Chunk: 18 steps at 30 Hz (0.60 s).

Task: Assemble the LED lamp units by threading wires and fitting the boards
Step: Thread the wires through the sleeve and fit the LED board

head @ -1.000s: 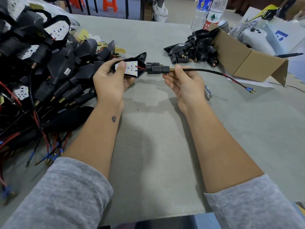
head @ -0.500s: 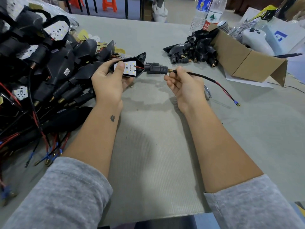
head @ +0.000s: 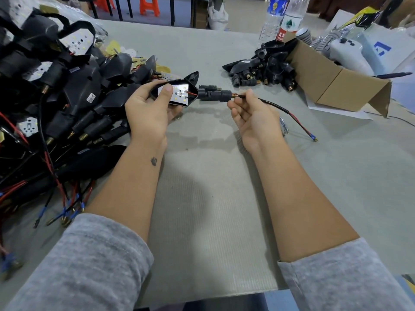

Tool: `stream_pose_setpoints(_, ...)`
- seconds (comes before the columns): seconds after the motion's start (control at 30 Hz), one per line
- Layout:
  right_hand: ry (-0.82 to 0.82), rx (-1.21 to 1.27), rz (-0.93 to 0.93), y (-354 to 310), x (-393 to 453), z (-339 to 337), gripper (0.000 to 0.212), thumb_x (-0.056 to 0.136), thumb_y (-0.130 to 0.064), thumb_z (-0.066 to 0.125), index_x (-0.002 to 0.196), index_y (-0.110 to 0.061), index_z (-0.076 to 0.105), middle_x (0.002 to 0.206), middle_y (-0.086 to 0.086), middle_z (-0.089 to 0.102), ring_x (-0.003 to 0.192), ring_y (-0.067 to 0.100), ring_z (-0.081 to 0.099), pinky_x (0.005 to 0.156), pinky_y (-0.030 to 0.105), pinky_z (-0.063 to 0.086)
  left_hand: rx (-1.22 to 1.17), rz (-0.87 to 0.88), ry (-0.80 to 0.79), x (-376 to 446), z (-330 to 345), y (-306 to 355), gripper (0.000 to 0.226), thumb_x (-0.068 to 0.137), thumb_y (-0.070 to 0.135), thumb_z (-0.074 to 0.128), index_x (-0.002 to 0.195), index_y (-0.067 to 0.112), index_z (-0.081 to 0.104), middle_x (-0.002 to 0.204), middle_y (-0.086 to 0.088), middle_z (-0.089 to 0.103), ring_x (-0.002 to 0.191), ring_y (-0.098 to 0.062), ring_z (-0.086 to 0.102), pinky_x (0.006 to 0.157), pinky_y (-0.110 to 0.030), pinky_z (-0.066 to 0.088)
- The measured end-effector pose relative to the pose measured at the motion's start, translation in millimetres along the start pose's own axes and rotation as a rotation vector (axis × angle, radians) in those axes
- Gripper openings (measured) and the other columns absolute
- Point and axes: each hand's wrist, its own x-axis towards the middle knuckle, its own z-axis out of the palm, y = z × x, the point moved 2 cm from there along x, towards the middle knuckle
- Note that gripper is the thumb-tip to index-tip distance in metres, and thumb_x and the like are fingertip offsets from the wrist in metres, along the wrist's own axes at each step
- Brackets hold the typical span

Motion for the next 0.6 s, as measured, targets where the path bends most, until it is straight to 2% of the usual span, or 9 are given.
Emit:
stream_pose_setpoints(0.23,0.009,0.017,-0.029,0.1,-1.7,0.6,0.020,0.099,-0.020,0.056,0.082,-0.009,0.060,0.069,0.005,0.061,0.064,0.015,0.064,0.057,0.019,0.052,-0.006,-0.008,0.003,-0.3,-0.4,-0.4,0.017,0.091,0.004,0.064,0.108,0.001,0.064,0.086,-0.004,0.069,0.071,-0.011,0.070,0.061,-0.022,0.055)
stream_pose_setpoints(0.4,-0.015,0.014,-0.059,0.2,-3.4,2.7,0.021,0.101,-0.017,0.050,0.086,-0.006,0.059,0.066,0.007,0.067,0.065,0.016,0.068,0.059,0.020,0.054,0.001,-0.012,0.016,2.5,-1.1,-1.2,0.024,0.090,0.006,0.066,0.113,-0.001,0.063,0.089,-0.005,0.068,0.068,-0.009,0.068,0.060,-0.020,0.054)
stream_pose_setpoints(0.6,-0.037,0.037,-0.077,-0.6,-2.2,1.9,0.020,0.104,-0.017,0.042,0.094,-0.004,0.054,0.070,0.012,0.071,0.068,0.021,0.072,0.058,0.023,0.056,0.020,-0.016,0.009,5.2,-2.6,-1.2,0.018,0.088,0.008,0.069,0.105,0.004,0.067,0.085,-0.002,0.070,0.070,-0.009,0.068,0.060,-0.020,0.054)
